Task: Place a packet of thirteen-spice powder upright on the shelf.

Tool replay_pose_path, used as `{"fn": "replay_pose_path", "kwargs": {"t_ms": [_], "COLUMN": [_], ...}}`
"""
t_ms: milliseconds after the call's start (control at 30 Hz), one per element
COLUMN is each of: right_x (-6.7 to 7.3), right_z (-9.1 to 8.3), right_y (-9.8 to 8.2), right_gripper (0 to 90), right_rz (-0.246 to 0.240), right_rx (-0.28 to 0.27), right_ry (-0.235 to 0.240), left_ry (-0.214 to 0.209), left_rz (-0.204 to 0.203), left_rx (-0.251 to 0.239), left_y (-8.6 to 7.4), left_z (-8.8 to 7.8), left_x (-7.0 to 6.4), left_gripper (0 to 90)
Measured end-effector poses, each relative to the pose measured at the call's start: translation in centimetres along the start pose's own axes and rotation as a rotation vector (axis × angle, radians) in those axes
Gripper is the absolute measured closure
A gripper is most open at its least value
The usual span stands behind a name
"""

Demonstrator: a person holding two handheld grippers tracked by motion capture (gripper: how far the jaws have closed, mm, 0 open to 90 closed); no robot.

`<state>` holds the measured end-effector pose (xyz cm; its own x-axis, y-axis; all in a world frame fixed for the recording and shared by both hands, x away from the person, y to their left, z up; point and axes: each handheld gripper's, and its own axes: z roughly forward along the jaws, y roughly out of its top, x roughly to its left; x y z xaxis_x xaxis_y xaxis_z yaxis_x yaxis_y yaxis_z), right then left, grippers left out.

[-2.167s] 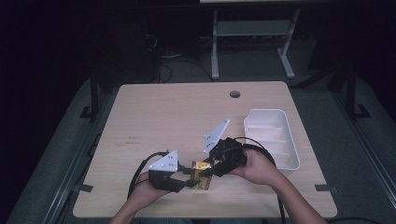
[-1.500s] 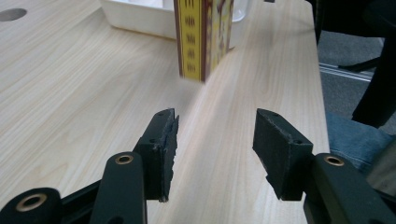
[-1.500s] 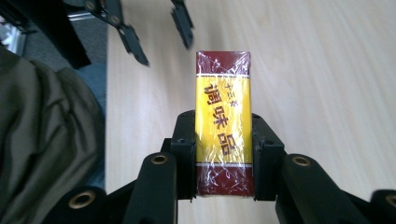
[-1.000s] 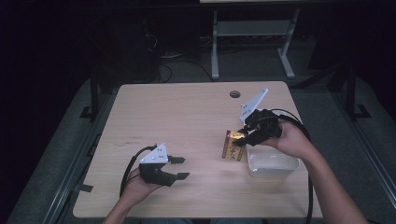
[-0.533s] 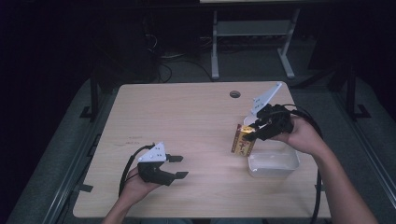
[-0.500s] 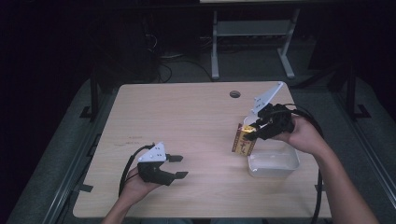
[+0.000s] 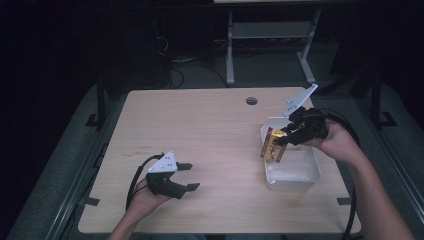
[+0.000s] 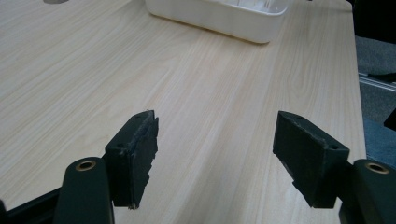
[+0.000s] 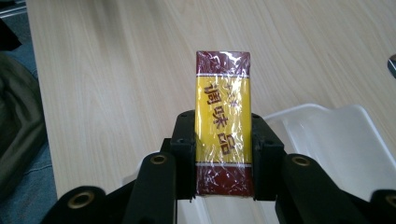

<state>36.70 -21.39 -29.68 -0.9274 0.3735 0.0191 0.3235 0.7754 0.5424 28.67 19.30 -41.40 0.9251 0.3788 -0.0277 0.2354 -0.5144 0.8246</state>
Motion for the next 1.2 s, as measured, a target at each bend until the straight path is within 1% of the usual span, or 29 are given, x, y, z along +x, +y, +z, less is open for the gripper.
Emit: {"fn": "replay_pose_path", "kwargs": {"t_ms": [267,400,567,833,967,1000,1033,1100,1200], "right_x": [-0.6,-0.8,-1.0,-1.6,-2.4,-2.4,-2.8,-3.2,-3.8], "right_z": [-0.1,-0.2,-0.5,-1.0,-1.2,-1.2,-1.3,-1.4,-1.2], "right_y": [-1.0,-1.3,-1.5,-0.9,-0.6,-0.6,-0.4,-0.3,-0.1], "right_gripper": [67.6,67.7,67.6,67.7,67.6,67.6,67.7,67.6,67.7], "right_rz": [0.029,0.035,0.043,0.039,0.045,0.045,0.047,0.058,0.062], "right_rx": [0.016,0.021,0.012,0.022,0.019,0.019,0.018,0.009,0.025], "right_ry": [-0.010,-0.012,-0.015,-0.031,-0.043,-0.043,-0.046,-0.046,-0.062], "left_ry": [0.004,0.003,0.002,0.001,-0.002,-0.002,-0.003,-0.002,-0.002], "left_rz": [-0.009,-0.010,-0.011,-0.015,-0.020,-0.020,-0.022,-0.024,-0.025], "left_rx": [0.001,0.000,-0.002,-0.007,-0.008,-0.008,-0.010,-0.011,-0.012], "left_y": [-0.1,-0.1,-0.1,-0.1,-0.1,-0.1,-0.1,-0.2,-0.2], "left_z": [0.0,0.0,0.0,-0.1,-0.1,-0.1,-0.1,-0.1,-0.1], "left_x": [0.1,0.1,0.1,0.2,0.2,0.2,0.2,0.2,0.2], "left_gripper": [27.3,27.3,27.3,27.3,27.2,27.2,27.2,27.0,27.0]}}
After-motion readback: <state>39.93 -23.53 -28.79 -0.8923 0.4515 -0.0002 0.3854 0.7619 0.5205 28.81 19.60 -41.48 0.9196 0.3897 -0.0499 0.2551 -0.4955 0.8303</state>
